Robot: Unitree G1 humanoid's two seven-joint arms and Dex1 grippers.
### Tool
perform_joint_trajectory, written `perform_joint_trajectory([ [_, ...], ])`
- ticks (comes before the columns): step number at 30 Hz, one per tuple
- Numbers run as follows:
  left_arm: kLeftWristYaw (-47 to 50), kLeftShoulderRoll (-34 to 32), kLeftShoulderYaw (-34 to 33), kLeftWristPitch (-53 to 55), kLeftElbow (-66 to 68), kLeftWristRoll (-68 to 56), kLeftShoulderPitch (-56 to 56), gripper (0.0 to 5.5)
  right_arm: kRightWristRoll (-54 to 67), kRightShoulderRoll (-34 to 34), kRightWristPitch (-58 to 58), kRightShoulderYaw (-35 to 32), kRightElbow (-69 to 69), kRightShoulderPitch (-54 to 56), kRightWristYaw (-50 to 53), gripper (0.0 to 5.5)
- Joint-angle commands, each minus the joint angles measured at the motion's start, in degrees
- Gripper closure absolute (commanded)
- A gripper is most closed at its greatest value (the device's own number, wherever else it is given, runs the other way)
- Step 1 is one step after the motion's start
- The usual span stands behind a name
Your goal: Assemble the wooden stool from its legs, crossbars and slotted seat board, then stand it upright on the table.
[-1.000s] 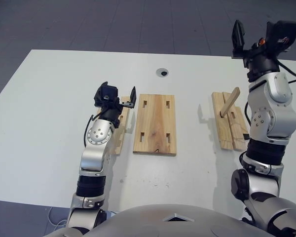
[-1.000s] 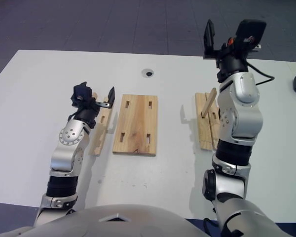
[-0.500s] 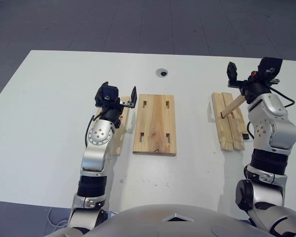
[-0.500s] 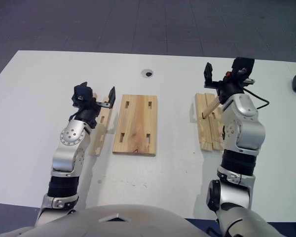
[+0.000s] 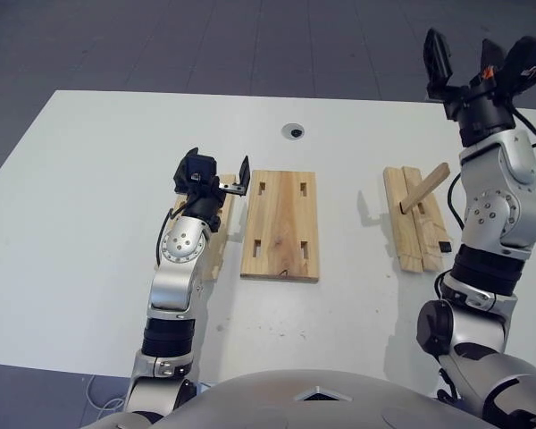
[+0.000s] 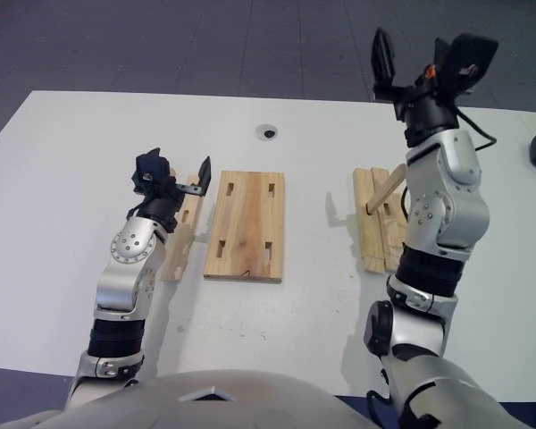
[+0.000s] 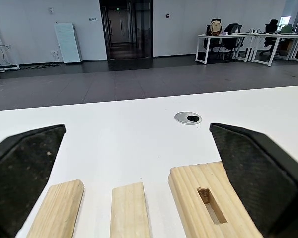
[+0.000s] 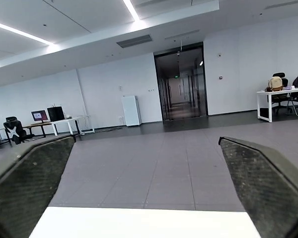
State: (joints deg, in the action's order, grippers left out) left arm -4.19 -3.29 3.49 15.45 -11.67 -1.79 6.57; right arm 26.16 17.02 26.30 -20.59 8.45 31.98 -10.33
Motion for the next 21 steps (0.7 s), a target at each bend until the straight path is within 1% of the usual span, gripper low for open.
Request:
perform_joint_trajectory([
  [1,0.13,-0.02,0.27,0.36,-0.18,0.62,-0.19,0.1,-0.24,0.72,2.02,1.11,-1.34,-1.81,-0.06,0.11],
  [5,0.31,0.02,0.27,0.34,-0.3,0.76,-0.5,0.1,-1.71,1.04,3.97,2.49,-5.95,-8.09,-1.11,0.11],
  [7,0.23,-0.07,0.29,0.28,-0.16,0.79,-0.57,0.1,-4.43,2.6,6.75,6.09,-7.98,-12.72,-2.4,0.11],
  [9,0.15,-0.1,0.35,0.3,-0.17,0.79,-0.61,0.1,-5.82,2.99,7.74,6.86,-9.27,-15.34,-2.19,0.11],
  [12,0.05,-0.07,0.34,0.53,-0.37,0.67,-0.79,0.1,-4.24,1.89,7.45,6.03,-7.55,-16.55,-3.23,0.11],
  [15,-0.17,0.11,0.95,0.52,-0.28,0.84,-0.87,0.1,-0.21,0.26,6.53,4.59,-4.88,-16.15,-5.33,0.11],
  [18,-0.16,0.14,1.0,0.43,-0.16,0.79,-0.84,0.1,3.12,-0.77,4.36,2.47,-3.4,-14.05,-6.2,0.11],
  [21,-0.29,0.08,1.01,0.41,0.02,0.74,-0.61,0.1,4.65,-0.17,2.69,0.45,-3.6,-11.58,-6.07,0.11],
])
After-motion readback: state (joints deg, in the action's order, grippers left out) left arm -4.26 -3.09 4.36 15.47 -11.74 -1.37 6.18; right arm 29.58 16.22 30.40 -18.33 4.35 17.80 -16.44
